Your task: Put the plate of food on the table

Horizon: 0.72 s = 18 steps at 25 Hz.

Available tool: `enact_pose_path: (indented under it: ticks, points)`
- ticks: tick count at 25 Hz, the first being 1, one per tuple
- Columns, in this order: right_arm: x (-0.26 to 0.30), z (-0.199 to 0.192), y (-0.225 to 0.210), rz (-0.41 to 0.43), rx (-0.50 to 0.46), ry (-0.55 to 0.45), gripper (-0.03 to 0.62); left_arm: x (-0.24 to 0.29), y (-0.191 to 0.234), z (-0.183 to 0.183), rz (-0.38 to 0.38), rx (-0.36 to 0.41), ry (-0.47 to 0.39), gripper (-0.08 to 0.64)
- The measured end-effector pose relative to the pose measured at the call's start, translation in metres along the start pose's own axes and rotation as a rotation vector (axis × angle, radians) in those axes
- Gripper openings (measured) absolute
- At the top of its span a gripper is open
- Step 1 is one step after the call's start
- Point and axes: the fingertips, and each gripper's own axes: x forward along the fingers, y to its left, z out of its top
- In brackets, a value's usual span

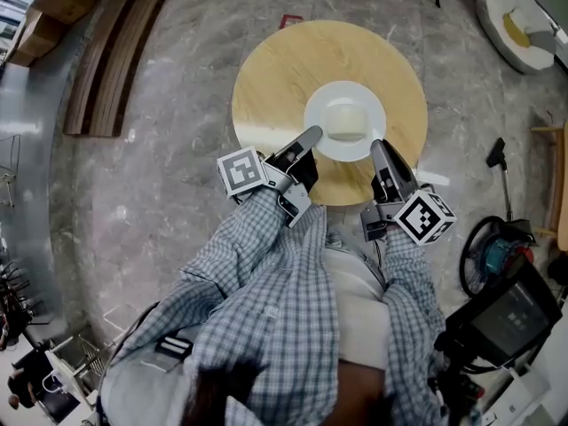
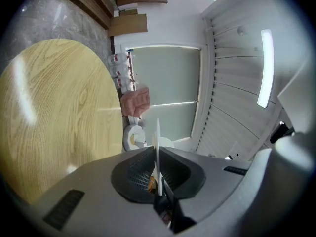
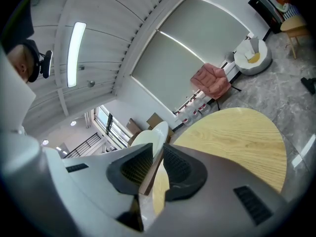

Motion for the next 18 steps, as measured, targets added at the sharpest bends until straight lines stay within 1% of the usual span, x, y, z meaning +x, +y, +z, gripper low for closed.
enact_pose_path:
  ticks: [5,14,18]
  points:
    - [0.02,-0.005,-0.013,-0.024,-0.032,0.032,0.072,0.006,0.021,0.012,0.027,-0.029,0.002,0.021]
    - [0.033,-0.021,-0.034,-0.072,-0.008,0.072,0.072,0.008,0.048,0.017,0.082,-0.05,0.016,0.021]
    - [0.034,-0.026,-0.041,-0.088,-0.002,0.091,0.072,0.008,0.059,0.015,0.107,-0.045,0.028,0.02]
